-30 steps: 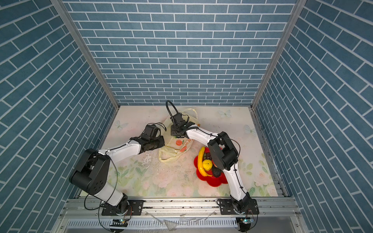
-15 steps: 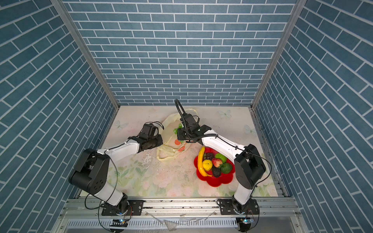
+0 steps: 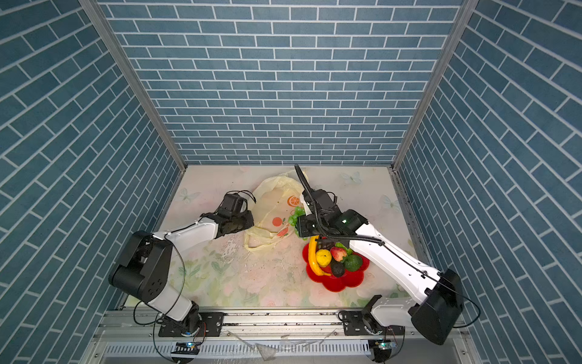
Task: Take fruits out of the plastic bag
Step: Place the fruit on the plate.
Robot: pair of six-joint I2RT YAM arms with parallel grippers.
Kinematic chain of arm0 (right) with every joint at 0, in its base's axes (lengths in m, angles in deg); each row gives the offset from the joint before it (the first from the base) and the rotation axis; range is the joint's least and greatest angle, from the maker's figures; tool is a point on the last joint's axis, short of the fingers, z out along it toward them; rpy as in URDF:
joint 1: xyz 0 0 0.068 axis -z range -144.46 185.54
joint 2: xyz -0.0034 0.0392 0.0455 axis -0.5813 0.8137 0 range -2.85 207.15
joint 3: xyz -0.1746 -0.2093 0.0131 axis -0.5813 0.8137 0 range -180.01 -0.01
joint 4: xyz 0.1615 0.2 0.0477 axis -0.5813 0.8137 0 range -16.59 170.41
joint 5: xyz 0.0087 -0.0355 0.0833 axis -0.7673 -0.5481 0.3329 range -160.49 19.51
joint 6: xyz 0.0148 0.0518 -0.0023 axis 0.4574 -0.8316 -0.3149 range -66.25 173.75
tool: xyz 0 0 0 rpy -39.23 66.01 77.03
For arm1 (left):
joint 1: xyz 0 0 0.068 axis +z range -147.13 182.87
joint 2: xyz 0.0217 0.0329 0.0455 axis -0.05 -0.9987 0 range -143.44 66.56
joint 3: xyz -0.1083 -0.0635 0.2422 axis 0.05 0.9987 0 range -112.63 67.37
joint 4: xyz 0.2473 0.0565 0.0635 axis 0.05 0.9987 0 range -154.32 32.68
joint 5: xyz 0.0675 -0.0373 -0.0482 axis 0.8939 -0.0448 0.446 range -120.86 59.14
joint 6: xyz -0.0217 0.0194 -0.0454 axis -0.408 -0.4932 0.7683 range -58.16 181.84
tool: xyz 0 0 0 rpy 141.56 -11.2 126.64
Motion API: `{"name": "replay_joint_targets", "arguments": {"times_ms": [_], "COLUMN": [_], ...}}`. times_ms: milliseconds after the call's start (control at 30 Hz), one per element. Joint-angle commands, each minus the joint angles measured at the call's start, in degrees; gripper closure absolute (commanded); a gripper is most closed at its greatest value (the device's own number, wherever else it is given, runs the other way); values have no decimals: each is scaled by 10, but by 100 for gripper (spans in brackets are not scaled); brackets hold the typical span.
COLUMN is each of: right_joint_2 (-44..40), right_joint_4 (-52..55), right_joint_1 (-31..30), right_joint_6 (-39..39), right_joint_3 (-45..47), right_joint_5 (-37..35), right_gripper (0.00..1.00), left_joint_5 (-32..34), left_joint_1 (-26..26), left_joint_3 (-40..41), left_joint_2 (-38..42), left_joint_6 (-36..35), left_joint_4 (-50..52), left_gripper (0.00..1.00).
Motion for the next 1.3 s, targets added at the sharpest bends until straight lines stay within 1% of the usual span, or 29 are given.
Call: {"name": "replay_joint_targets", "arguments": {"times_ms": [0,200,367,567,667,800,1133,1267], "right_joint_2": [-52,-119,-158,-166,-168,-166,-140,-129], "right_joint_4": [66,106,122,121,128,131,220,232], "right_joint_1": [-4,-11,-15,-15,-15,-16,-18,-22], "right_joint_6": [1,-16,-14,9,18,19,4,-5], "right_joint_3": [25,76,116,175,191,192,152,153], "right_joint_5": [-21,-19,-24,-12,-10,-9,-25,-29], "right_gripper": [83,84,83,84,84,83,83,82], "left_joint_5": [11,11,7,-8,-5,-4,-4,-7], "left_joint_1": [3,3,3,3,4,6,12,16], "left_joint_3": [-1,-1,1,9,8,11,20,23], "left_joint_2": [-2,-3,-8,-10,-13,-16,-17,-19], "left_joint_6": [-7,-9,-10,-16,-21,-20,-24,-24], "left_joint_4": [8,11,12,1,4,3,-6,-12], "left_gripper": [90,90,90,90,90,90,90,90]}}
